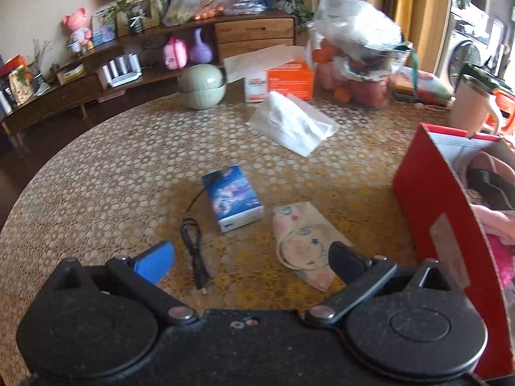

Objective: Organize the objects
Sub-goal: 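Move the left gripper to the black USB cable and grasp it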

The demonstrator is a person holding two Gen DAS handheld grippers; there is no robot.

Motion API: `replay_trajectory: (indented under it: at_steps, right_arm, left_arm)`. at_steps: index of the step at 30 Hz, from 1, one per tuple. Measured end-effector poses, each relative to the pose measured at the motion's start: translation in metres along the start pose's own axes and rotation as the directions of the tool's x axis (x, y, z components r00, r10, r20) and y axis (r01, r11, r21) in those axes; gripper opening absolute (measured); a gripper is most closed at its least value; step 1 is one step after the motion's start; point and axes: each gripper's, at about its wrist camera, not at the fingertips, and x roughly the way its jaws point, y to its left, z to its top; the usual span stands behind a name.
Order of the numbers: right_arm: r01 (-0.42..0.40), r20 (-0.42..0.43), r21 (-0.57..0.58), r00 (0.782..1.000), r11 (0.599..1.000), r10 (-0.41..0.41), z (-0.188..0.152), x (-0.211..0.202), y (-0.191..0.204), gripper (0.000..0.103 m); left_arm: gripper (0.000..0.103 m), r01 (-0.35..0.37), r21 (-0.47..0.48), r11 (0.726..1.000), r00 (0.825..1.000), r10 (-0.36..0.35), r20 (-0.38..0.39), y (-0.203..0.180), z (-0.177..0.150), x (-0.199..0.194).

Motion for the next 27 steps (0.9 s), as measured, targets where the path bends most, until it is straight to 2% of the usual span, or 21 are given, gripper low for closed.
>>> replay_trajectory:
  at_steps: [3,7,15,27]
  right_arm:
    - [-0.005,-0.003,0.007,1.0,1.0,0.005,0.001,0.0,-0.002,0.009]
    - [-0.01,-0.006,0.014,1.0,1.0,0.01,0.001,0.001,-0.003,0.009]
    - [-0.016,-0.013,0.025,1.0,1.0,0.016,0.003,0.002,-0.005,0.009]
    - [-0.018,-0.024,0.035,1.0,0.999,0.019,0.004,0.007,-0.006,0.009]
  left_arm:
    - [0.103,-0.042,-0.066,0.997,0.999,0.04,-0.035,0.021,0.001,0.016]
    - [0.103,-0.069,-0.109,0.992,0.996,0.061,-0.071,0.04,0.001,0.035]
    - [0.102,-0.096,-0.143,0.985,0.989,0.078,-0.122,0.055,0.0,0.068]
    - [0.084,-0.107,-0.204,0.973,0.982,0.071,-0.178,0.069,0.001,0.099]
